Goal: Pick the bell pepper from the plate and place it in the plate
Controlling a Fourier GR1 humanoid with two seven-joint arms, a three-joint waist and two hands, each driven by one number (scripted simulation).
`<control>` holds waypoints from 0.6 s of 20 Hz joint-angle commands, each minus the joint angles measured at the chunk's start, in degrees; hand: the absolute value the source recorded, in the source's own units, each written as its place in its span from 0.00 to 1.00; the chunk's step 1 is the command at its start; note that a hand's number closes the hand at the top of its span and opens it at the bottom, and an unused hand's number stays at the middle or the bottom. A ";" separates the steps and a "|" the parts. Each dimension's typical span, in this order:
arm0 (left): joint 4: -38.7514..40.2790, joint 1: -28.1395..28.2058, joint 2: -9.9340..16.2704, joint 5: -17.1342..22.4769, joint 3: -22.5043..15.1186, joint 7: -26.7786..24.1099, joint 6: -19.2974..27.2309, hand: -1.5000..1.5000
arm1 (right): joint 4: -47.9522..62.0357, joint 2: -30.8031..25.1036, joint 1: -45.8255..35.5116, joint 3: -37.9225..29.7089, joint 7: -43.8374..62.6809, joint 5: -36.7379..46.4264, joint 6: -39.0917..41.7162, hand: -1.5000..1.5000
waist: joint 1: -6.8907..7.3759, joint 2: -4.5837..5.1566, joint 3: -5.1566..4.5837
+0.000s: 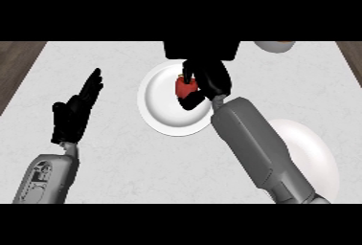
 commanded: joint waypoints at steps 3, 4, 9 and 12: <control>-0.65 -1.29 -1.68 -0.62 -1.71 0.79 -0.11 0.50 | 16.62 0.32 -7.36 4.03 3.03 -6.09 -5.56 1.00 | 1.78 0.43 0.03; -1.05 -2.46 -0.41 -0.17 -1.00 2.70 -0.93 0.50 | 16.00 0.33 -5.60 6.09 4.73 -9.28 -7.22 1.00 | 2.42 0.47 0.05; 0.24 -3.59 -1.57 -1.32 -1.67 0.75 -0.05 0.50 | 20.76 0.33 -6.83 7.42 1.69 -18.76 -9.45 0.00 | 3.73 0.95 0.07; 3.13 -2.58 -2.71 -2.21 -2.45 -2.59 0.29 0.50 | 23.47 0.33 -6.35 8.64 -2.43 -21.75 -11.04 0.00 | 3.89 1.29 0.05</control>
